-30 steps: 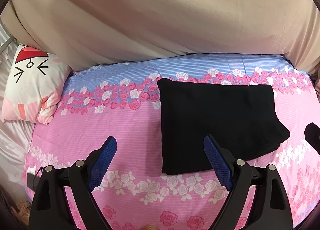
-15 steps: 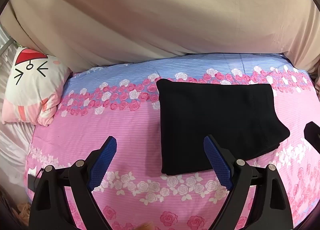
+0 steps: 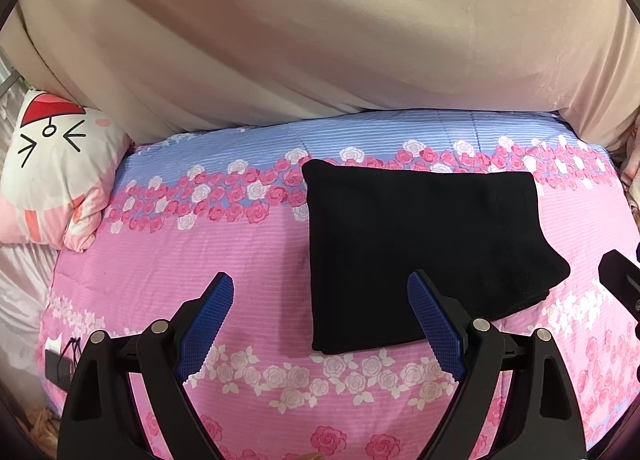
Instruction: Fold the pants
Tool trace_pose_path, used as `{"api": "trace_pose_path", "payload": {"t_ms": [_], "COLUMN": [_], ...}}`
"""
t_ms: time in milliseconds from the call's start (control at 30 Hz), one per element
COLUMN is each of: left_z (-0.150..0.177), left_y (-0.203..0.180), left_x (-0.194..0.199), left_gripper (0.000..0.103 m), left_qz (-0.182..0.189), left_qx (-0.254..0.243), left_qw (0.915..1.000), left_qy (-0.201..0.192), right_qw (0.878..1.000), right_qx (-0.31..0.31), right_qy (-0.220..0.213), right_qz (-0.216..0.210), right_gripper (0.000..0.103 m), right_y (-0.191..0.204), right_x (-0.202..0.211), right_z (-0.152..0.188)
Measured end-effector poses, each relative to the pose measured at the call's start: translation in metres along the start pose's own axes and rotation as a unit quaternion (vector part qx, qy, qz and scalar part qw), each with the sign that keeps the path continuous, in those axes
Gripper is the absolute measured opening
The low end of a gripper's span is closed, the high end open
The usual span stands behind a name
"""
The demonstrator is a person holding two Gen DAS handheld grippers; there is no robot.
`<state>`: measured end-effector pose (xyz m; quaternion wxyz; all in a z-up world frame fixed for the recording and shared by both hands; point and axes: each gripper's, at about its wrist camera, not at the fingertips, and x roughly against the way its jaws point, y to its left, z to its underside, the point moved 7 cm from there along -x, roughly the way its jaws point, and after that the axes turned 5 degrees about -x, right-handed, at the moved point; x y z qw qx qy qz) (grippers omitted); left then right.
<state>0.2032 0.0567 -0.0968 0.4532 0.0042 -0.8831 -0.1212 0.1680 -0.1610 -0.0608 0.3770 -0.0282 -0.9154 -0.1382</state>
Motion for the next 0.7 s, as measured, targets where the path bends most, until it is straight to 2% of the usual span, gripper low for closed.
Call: {"api": "trace_pose_path", "payload": {"t_ms": [367,533,700], "left_z": [-0.0045,-0.0028,0.0014], "left_y": [-0.0011,-0.0014,-0.0047], "left_x": [0.0010,0.0037,0.0047], "left_gripper": [0.086,0.086,0.086], "left_qz": [0.004,-0.011,0.003], "left_qx": [0.010,-0.003,-0.008], "left_qw": [0.9997,0.9994,0.9997], "left_qy": [-0.022,-0.031,-0.021], "right_qw": [1.000,1.000,1.000], "right_qx": [-0.004,-0.005,-0.009], "right_qy": [0.003,0.003,0.006], "right_qz": [0.003,0.005,0.007], "right_gripper": [0.098,0.098,0.098], "right_y": [-0.0033,-0.0039,-0.0058], "right_x": [-0.0011,-0.0010,0.0001], "right_z": [0.0021,0.0028,0.0080]}}
